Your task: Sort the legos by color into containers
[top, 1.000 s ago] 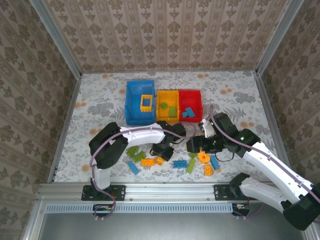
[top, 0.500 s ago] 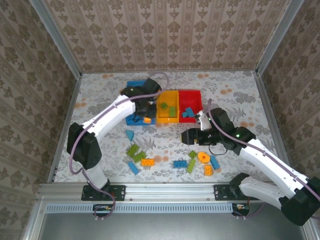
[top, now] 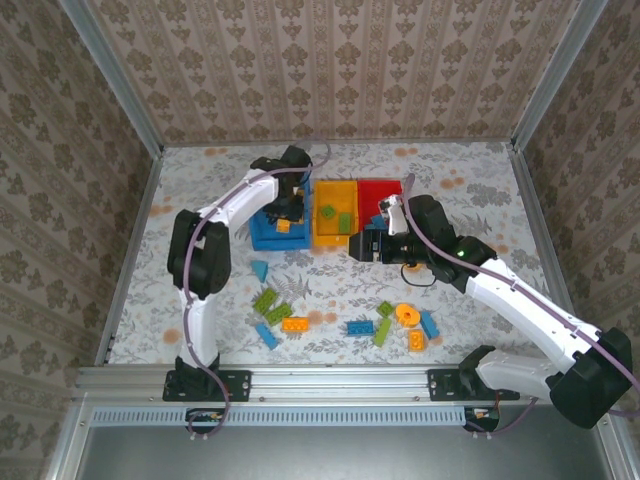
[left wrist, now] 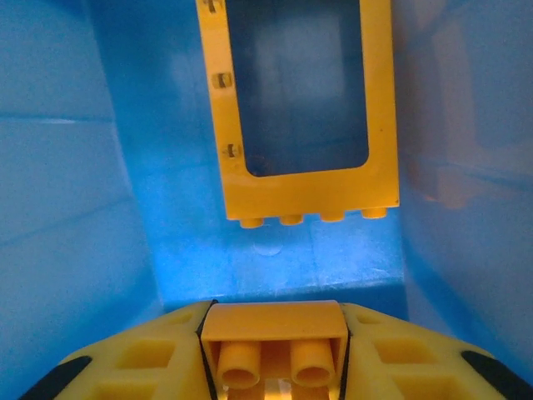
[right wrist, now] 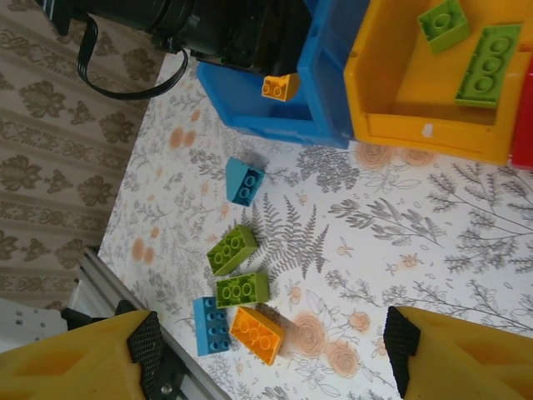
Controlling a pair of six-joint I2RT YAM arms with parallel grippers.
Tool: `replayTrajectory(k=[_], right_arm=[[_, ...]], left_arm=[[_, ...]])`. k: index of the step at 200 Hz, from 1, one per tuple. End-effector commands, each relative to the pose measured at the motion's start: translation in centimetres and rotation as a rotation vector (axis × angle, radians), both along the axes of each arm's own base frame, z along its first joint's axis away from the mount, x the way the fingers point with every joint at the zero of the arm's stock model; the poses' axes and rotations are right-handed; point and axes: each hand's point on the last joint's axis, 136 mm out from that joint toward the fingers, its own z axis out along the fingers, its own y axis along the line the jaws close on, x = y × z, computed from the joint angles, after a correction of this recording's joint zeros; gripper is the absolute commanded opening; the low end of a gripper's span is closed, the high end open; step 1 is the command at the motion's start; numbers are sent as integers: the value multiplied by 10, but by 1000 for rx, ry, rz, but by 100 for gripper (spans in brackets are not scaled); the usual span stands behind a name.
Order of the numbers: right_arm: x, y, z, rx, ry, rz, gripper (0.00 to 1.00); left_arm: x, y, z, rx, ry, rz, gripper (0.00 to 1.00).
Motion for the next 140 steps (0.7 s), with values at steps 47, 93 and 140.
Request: replayTrajectory(k=[47, 93, 140], right_arm=[[3, -10, -9, -77, 17, -39, 76], [9, -14, -8, -133, -9, -41, 75], [-1, 50, -32, -277, -61, 167, 74]], left_arm=[[-8, -2, 11, -33, -3, -16, 54], [-14, -4, 66, -91, -104, -3, 55], [-65, 32, 124, -200, -211, 142, 61]])
